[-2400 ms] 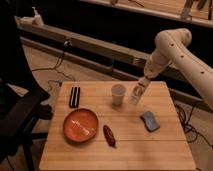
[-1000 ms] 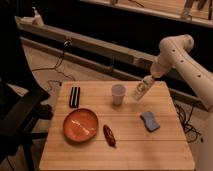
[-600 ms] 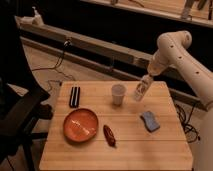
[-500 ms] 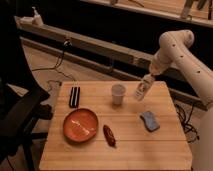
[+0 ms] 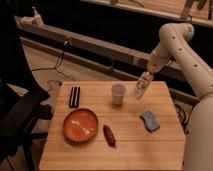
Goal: Stand the bottle upright
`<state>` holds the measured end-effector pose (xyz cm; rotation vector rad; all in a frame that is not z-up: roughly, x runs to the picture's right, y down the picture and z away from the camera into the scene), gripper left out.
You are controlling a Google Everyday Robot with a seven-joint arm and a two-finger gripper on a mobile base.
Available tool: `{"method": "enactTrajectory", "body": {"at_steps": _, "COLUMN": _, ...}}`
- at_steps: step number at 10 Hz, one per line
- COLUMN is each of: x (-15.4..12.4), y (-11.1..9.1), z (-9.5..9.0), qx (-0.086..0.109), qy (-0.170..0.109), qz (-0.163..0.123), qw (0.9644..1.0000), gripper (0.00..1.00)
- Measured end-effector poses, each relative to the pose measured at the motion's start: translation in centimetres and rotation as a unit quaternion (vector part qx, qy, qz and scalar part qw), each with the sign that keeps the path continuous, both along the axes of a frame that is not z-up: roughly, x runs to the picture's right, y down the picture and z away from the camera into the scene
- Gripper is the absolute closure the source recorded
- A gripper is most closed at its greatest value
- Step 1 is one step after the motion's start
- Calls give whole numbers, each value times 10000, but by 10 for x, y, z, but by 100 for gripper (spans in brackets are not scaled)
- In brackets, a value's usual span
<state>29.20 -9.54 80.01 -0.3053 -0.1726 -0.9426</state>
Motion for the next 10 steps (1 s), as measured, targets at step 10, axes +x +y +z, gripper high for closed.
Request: {"method": "enactTrajectory", "body": {"at_steps": 10, "x": 31, "y": 32, "z": 44, "qx": 834, "qy": 1359, "qz": -498, "qw": 9859, "gripper": 100}}
